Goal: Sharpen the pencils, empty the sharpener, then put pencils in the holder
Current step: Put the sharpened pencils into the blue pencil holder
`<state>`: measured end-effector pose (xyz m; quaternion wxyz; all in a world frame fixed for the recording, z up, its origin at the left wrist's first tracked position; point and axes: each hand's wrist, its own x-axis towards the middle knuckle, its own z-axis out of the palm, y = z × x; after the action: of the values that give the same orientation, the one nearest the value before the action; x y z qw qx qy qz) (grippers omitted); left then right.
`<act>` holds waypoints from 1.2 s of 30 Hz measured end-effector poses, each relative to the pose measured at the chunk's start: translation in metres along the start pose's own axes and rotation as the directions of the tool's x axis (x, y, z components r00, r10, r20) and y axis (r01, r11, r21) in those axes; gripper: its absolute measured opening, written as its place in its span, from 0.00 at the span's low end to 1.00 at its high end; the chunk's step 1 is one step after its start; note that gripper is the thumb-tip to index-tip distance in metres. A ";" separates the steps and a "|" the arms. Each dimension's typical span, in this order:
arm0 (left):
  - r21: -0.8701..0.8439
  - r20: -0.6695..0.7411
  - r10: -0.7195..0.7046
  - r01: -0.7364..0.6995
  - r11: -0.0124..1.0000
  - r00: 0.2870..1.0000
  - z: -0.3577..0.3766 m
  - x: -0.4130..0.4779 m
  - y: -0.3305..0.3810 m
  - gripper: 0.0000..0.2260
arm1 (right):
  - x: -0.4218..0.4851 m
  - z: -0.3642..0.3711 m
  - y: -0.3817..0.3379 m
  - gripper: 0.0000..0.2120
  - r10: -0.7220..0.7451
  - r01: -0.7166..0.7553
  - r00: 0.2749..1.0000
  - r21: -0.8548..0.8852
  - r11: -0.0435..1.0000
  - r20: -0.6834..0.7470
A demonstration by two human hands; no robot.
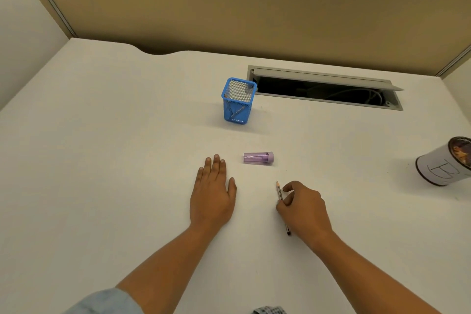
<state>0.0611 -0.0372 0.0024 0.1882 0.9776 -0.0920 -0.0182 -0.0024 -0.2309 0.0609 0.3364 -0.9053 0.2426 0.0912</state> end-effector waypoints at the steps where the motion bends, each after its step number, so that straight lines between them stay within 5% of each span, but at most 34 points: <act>1: -0.001 0.001 0.000 0.000 1.000 1.000 0.000 0.000 0.000 0.27 | 0.001 -0.002 -0.002 0.13 0.001 -0.001 1.000 0.007 1.000 0.000; 13: -0.008 -0.011 0.003 -0.003 1.000 1.000 -0.002 -0.001 0.002 0.29 | 0.045 -0.074 -0.086 0.04 -0.275 0.293 0.952 0.132 0.947 -0.136; 22: -0.011 -0.009 0.006 -0.006 1.000 1.000 -0.004 0.000 0.002 0.28 | 0.112 -0.098 -0.171 0.12 -0.498 0.519 0.816 -0.006 0.855 -0.293; 30: -0.009 -0.002 0.000 0.000 1.000 1.000 -0.003 0.003 0.002 0.28 | 0.156 -0.067 -0.187 0.03 -0.515 0.491 0.838 -0.165 0.856 -0.181; 36: -0.017 0.011 0.002 -0.002 1.000 1.000 -0.002 0.005 0.001 0.28 | 0.174 -0.070 -0.198 0.10 -0.403 0.465 0.845 0.114 0.878 -0.351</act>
<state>0.0654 -0.0387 0.0043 0.1959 0.9758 -0.0940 -0.0244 0.2476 -0.2123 0.1687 0.3916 -0.9020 0.0892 -0.1582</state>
